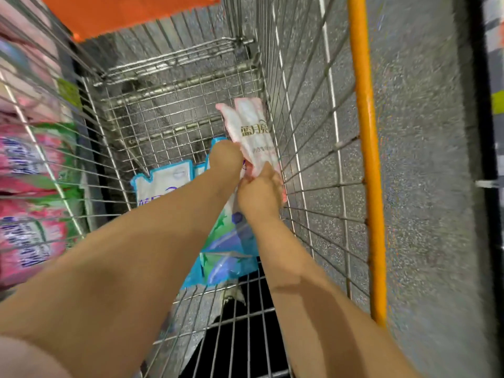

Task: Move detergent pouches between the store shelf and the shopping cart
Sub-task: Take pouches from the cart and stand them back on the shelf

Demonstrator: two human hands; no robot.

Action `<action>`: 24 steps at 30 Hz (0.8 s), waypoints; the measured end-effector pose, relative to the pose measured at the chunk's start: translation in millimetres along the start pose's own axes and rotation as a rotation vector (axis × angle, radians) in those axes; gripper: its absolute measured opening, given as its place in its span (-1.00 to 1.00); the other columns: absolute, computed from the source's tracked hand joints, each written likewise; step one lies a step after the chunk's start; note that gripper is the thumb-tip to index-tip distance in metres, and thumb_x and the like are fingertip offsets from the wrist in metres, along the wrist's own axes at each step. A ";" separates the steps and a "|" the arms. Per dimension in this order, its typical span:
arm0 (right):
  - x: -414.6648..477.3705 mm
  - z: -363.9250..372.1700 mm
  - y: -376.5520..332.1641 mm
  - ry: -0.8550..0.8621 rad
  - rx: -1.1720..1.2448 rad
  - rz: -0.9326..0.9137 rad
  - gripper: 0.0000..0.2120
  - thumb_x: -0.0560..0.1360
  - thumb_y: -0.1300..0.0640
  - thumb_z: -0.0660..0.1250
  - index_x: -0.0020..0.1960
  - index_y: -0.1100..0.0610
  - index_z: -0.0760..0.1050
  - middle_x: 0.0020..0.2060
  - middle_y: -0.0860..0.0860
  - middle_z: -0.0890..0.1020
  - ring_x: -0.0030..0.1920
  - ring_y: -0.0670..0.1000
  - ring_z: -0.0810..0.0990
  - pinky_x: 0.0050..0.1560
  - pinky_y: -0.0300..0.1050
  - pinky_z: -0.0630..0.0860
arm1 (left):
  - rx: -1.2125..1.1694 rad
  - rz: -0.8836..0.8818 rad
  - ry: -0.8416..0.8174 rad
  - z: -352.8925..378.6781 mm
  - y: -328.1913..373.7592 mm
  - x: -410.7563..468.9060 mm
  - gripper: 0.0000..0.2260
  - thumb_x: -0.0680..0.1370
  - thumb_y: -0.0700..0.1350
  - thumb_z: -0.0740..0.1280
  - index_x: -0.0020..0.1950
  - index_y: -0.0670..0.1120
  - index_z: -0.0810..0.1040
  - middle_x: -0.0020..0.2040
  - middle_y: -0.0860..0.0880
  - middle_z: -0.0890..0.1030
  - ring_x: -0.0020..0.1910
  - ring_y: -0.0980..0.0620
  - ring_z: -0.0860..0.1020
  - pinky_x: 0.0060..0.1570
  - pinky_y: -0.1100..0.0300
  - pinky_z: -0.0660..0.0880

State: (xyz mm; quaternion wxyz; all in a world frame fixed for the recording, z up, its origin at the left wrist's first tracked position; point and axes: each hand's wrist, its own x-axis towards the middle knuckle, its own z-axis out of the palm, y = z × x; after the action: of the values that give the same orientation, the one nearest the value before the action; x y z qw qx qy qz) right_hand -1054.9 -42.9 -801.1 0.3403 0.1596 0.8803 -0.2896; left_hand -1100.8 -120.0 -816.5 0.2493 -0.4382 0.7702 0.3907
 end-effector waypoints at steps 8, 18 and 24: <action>-29.1 -14.1 -5.6 0.110 0.158 -0.165 -0.48 0.59 0.08 0.13 0.51 0.08 0.09 0.46 0.16 0.25 0.45 0.16 0.21 0.43 0.08 0.16 | -0.344 0.129 0.181 -17.2 10.2 -55.8 -0.81 0.57 -0.20 0.17 -0.26 -0.10 0.33 -0.03 -0.30 0.56 -0.05 -0.17 0.51 -0.12 0.04 0.33; -133.2 -60.3 -33.5 0.256 0.505 -0.479 -0.50 0.54 -0.05 0.08 0.37 0.21 0.36 0.29 0.19 0.48 0.30 0.16 0.40 0.31 -0.04 0.28 | -0.545 0.504 0.391 -103.9 -1.9 -188.3 -0.68 0.57 -0.20 0.19 -0.36 0.00 0.26 -0.37 -0.04 0.39 -0.26 -0.02 0.32 -0.20 0.03 0.33; -233.8 -96.8 -36.9 0.002 0.610 -0.626 -0.36 0.49 -0.17 0.27 0.46 0.11 0.23 0.34 0.06 0.43 0.32 0.05 0.41 0.27 -0.22 0.30 | -0.706 0.677 0.512 -167.6 -36.6 -307.4 -0.73 0.45 -0.10 0.22 -0.44 0.01 0.28 -0.45 0.06 0.31 -0.37 0.05 0.28 -0.27 0.09 0.28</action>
State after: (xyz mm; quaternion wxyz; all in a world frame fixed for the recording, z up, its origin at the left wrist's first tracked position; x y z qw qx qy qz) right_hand -953.9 -31.5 -566.4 0.1727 -0.0217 0.7606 -0.6254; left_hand -924.8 -121.2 -511.6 -0.2477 -0.3041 0.7264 0.5643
